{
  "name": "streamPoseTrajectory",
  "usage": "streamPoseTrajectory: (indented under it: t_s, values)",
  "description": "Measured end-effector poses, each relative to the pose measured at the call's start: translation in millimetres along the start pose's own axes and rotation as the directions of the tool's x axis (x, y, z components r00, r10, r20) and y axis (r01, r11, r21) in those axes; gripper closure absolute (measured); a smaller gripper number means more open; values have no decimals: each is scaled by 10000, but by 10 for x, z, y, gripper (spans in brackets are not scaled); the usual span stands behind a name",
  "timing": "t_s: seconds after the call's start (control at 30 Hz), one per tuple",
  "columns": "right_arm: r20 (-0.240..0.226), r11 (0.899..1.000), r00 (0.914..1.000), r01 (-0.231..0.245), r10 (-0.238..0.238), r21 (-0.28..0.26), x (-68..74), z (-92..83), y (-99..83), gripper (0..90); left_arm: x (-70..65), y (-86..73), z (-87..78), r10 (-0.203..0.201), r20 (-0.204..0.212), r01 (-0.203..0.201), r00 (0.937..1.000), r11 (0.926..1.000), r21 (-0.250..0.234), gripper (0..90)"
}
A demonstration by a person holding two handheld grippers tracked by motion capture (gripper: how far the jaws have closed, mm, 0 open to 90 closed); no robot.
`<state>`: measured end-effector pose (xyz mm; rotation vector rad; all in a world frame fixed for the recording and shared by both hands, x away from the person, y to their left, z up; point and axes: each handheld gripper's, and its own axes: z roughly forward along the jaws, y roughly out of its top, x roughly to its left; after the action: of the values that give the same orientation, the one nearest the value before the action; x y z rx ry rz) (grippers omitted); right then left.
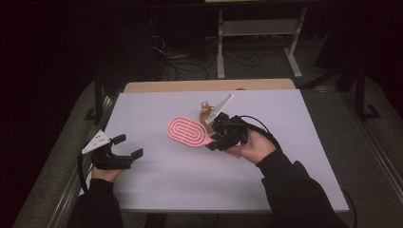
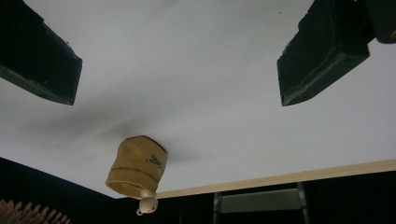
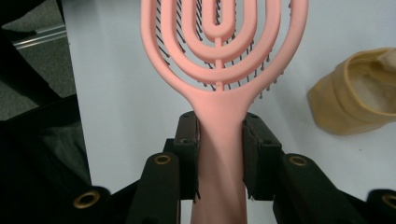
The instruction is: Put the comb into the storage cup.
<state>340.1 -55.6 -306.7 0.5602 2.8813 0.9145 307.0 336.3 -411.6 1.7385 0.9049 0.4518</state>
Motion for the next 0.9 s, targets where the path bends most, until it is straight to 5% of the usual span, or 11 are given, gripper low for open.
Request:
streamPoseTrajectory:
  t_s: [0.47, 0.73, 0.9]
  values:
    - [214, 9997, 9998, -33, 39, -240, -41, -201, 41, 687, -44, 28, 14, -143, 366, 141, 9992, 9999, 63, 0]
    - [383, 9992, 9993, 66, -50, -406, -60, -278, 64, 687, -200, 172, 41, -196, 1067, 239, 9941, 9989, -398, 0]
    - [419, 9988, 9991, 113, -93, -468, -46, -321, 93, 687, -361, 290, 44, -103, 1684, 265, 9857, 9952, -938, 0]
